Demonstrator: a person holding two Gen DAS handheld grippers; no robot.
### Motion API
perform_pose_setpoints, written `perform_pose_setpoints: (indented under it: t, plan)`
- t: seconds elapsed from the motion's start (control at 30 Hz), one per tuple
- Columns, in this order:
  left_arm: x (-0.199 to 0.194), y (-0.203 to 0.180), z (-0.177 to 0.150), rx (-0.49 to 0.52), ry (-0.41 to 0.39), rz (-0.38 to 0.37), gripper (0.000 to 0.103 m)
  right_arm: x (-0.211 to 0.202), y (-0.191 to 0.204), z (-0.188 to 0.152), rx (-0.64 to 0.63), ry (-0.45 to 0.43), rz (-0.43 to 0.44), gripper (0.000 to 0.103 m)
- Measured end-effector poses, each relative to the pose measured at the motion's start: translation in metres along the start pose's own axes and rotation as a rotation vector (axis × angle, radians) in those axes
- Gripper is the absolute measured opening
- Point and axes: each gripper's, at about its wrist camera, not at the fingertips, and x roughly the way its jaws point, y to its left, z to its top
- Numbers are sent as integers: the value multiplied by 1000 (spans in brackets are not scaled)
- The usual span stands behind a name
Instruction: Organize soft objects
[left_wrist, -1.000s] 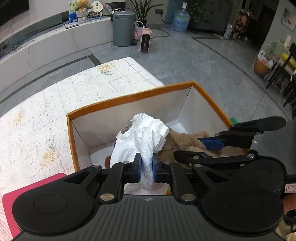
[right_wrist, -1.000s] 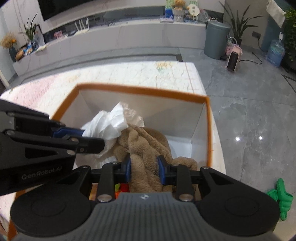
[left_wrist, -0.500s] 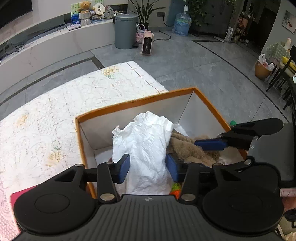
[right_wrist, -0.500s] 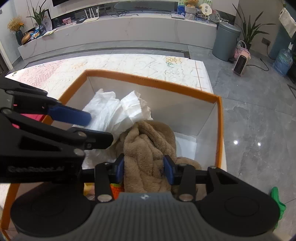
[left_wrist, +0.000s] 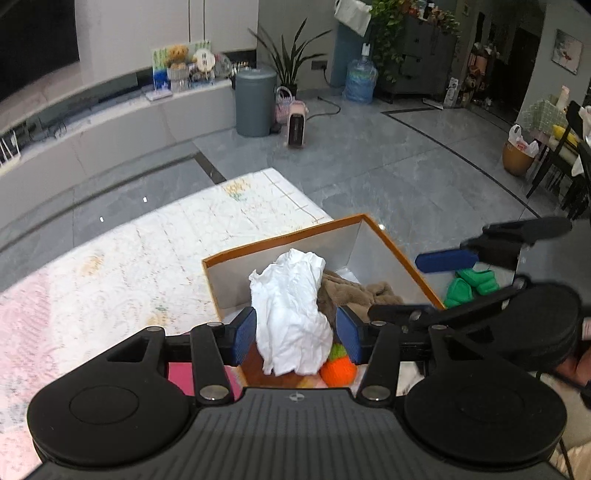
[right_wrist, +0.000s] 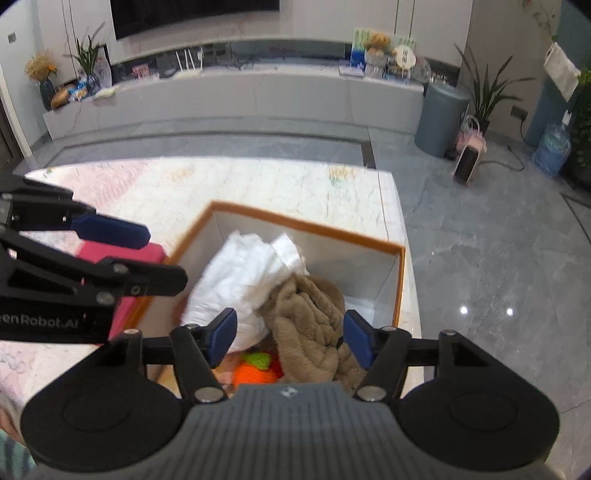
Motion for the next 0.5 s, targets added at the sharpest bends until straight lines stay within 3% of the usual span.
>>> perform_pose_setpoints:
  t: [0.27,0.4,0.5]
  plan:
    - [-77,-8,-31,34,-101,38,59,-76,25,-11,47,-112,36,68]
    - [-115,-8,-53,-2,-182,73,59,-117,46,-29,59,-199,37,82]
    - [-141,-8,-73,-37,-273,113,59,-146,64,-48,59,-271,51,83]
